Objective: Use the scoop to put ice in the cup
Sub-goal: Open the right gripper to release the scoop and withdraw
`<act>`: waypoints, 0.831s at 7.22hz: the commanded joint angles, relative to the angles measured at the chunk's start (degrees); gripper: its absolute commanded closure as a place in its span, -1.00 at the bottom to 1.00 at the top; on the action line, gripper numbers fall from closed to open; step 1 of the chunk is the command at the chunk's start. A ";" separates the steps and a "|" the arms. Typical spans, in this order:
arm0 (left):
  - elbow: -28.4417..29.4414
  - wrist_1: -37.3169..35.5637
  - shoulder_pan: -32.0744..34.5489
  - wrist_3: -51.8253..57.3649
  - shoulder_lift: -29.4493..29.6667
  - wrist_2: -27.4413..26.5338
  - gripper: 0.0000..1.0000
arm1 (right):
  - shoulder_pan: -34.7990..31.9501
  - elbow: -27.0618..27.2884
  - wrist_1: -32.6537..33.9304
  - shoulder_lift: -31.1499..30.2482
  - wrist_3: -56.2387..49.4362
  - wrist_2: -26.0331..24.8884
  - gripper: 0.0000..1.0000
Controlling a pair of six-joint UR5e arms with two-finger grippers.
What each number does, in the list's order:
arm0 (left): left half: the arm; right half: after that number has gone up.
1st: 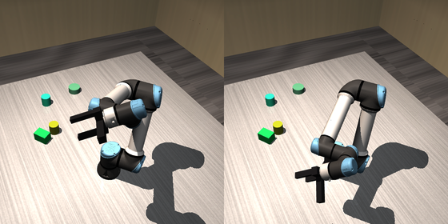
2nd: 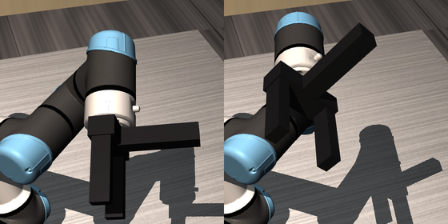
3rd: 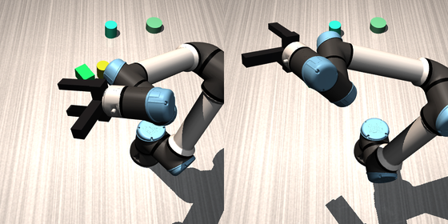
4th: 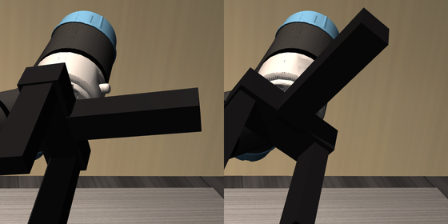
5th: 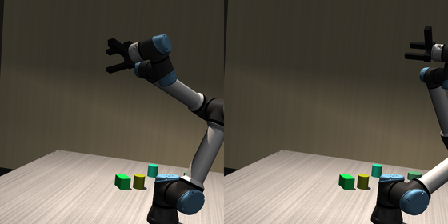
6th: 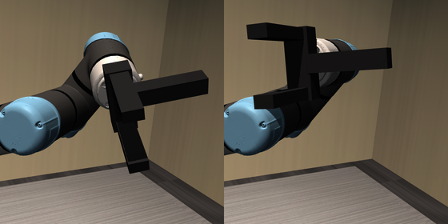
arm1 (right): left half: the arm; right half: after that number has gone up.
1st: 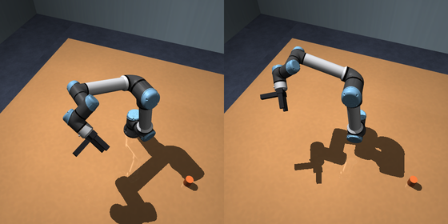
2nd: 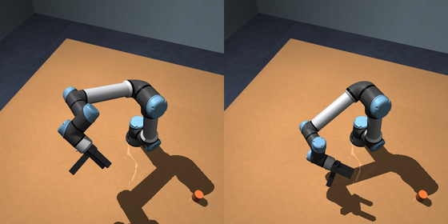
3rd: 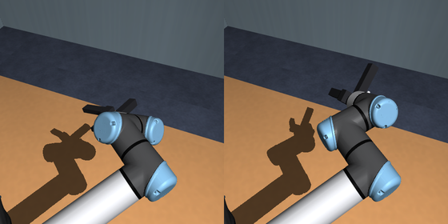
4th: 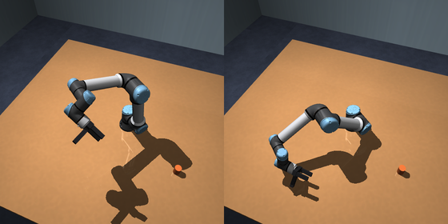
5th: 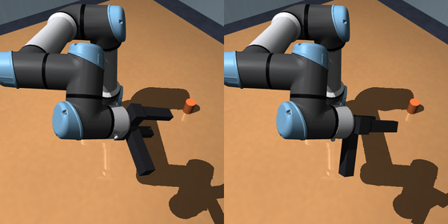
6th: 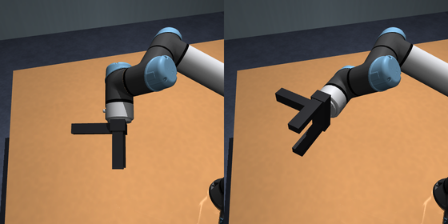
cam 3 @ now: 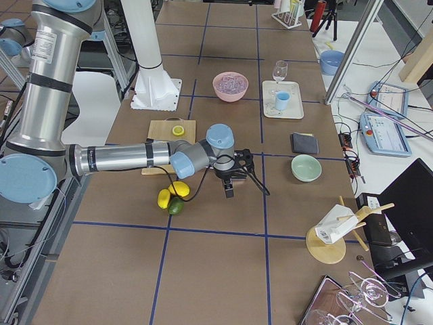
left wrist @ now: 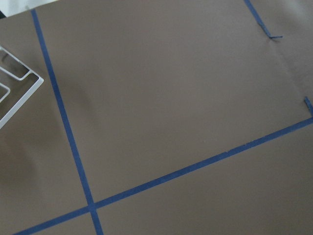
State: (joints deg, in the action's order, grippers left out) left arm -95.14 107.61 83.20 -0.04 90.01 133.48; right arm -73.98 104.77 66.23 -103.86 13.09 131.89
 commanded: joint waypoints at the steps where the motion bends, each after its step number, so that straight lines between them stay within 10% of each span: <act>1: -0.04 -11.05 6.25 13.70 -0.10 -3.89 -1.00 | -8.53 -3.78 -0.30 -0.28 -10.45 3.03 -1.00; 6: 0.31 -14.79 10.14 19.47 -0.71 -6.21 -1.00 | -12.23 -1.68 8.50 2.86 -9.75 0.19 -1.00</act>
State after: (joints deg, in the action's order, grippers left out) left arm -95.08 92.99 93.25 19.25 89.57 127.30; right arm -84.94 101.81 68.55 -102.74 3.16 130.55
